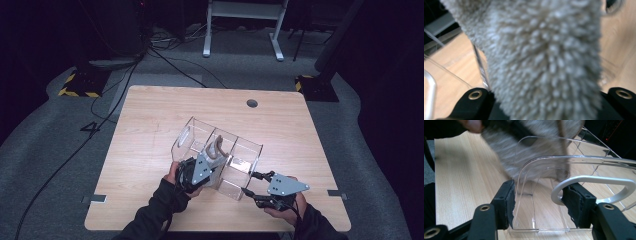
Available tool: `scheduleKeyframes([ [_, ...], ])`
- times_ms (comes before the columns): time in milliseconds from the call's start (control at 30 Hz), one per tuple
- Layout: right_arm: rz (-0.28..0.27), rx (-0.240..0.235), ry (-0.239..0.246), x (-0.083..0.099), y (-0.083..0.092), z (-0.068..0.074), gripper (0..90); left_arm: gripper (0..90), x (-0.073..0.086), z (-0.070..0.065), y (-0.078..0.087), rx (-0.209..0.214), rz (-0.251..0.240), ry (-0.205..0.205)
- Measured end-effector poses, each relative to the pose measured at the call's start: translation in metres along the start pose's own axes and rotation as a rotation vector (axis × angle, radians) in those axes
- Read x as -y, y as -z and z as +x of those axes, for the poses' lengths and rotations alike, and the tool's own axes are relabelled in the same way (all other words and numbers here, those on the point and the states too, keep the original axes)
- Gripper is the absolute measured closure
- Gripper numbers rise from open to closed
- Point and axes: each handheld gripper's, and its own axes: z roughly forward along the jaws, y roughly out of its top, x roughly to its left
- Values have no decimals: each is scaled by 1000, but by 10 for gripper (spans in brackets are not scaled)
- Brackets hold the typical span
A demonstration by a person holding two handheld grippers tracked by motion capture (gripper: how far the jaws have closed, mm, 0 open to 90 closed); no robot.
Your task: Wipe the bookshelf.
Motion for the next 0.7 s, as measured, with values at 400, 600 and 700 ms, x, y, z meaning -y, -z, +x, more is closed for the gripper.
scheduleKeyframes([
  [400, 1, 2, 0, 0, 0, 0, 447, 777, 41, -9, -14, 44, 150, 7],
  [600, 2, 3, -1, 0, 0, 1, 447, 776, 30, -5, -15, 12, 138, -15],
  [700, 1, 3, -1, 0, 0, 0, 447, 776, 16, -1, -11, -64, 122, -39],
])
